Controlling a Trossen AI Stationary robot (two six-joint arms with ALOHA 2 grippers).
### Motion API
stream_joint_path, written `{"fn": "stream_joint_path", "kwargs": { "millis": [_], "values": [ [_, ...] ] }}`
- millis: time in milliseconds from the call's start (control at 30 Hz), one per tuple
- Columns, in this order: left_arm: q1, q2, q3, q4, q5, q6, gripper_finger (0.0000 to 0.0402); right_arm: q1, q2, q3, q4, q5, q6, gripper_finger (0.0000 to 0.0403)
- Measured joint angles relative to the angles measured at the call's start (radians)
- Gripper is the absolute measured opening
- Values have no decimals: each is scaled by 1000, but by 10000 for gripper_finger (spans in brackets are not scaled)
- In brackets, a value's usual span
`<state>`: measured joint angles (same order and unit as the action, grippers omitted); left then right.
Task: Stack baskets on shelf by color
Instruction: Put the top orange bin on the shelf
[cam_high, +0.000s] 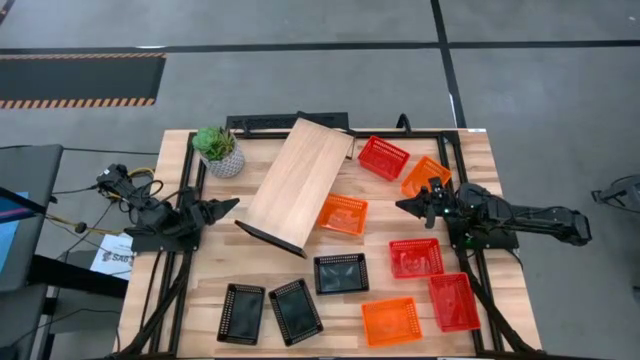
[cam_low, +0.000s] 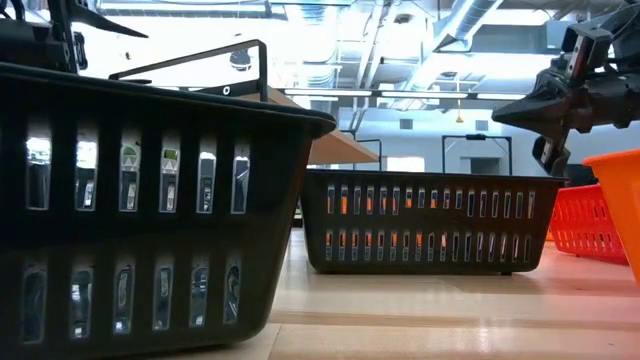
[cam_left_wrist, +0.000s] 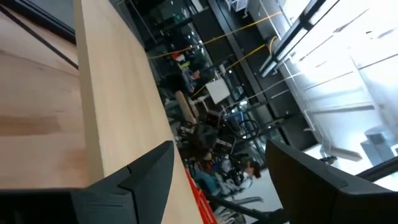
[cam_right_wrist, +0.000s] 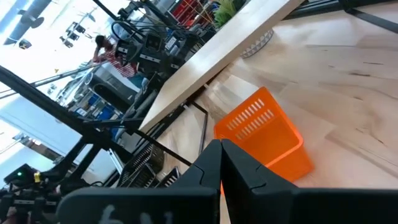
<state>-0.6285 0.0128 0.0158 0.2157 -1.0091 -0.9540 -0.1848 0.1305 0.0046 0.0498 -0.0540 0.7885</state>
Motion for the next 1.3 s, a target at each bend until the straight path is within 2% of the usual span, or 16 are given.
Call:
{"fn": "stream_joint_path", "kwargs": {
  "millis": [167,333,500,633,767,867,967,1167,1233,1300],
  "values": [
    [0,0,0,1,-19,7,242,0,0,0,1,0,12,32],
    [0,0,0,5,-31,14,242,0,0,0,2,0,119,33],
    [0,0,0,27,-104,8,242,-7,0,0,27,6,222,34],
    [0,0,1,85,-103,-69,242,-9,0,1,151,22,235,44],
    [0,0,1,219,-62,-76,242,-9,1,32,269,121,167,67],
    [0,0,1,404,-20,15,242,-8,-2,88,362,185,63,98],
    [0,0,24,550,10,149,242,-9,1,167,350,219,-42,142],
    [5,48,230,553,-19,481,242,-9,55,373,320,240,-237,243],
    [6,99,321,535,-18,588,242,-9,86,461,255,242,-290,261],
    [6,160,422,480,-21,662,242,-9,128,560,104,270,-328,268]
  ]
}}
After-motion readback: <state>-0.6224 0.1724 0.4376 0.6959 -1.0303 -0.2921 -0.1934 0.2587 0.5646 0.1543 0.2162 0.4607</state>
